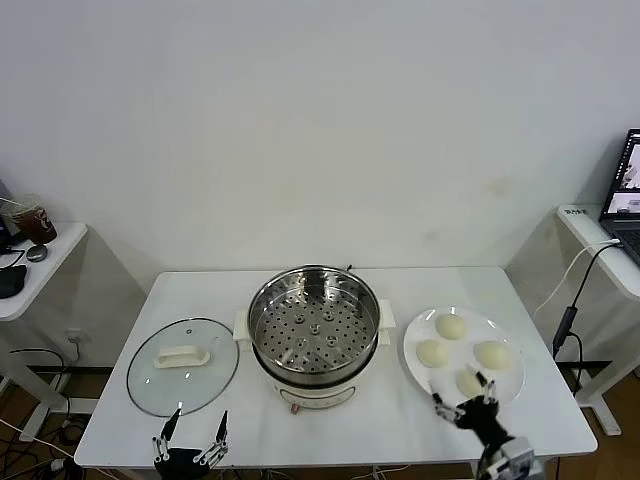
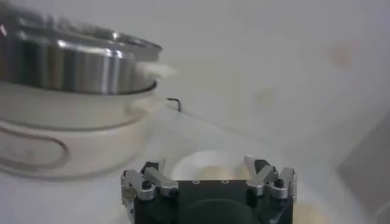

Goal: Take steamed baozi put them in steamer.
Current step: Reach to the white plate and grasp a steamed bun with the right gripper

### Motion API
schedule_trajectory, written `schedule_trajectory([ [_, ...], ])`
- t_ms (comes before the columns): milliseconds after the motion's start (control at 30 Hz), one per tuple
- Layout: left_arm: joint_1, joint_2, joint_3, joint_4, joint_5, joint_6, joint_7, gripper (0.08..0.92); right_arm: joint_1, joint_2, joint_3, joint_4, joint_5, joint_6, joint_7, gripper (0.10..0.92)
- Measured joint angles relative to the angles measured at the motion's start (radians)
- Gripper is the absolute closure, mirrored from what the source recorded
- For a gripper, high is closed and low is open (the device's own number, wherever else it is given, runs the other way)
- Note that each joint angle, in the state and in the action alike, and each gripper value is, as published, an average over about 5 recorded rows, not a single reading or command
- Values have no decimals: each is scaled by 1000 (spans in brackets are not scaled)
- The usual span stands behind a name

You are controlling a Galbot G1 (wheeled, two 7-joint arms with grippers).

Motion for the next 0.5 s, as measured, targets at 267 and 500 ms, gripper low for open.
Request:
schedule_trajectory([
  [267,-21,9,-25,-2,20,-12,14,177,174,-221,-38,-91,-156,5,-169,203],
  [500,-28,1,-41,4,45,-25,14,177,477,-376,-252,-245,-233,22,-370,203],
])
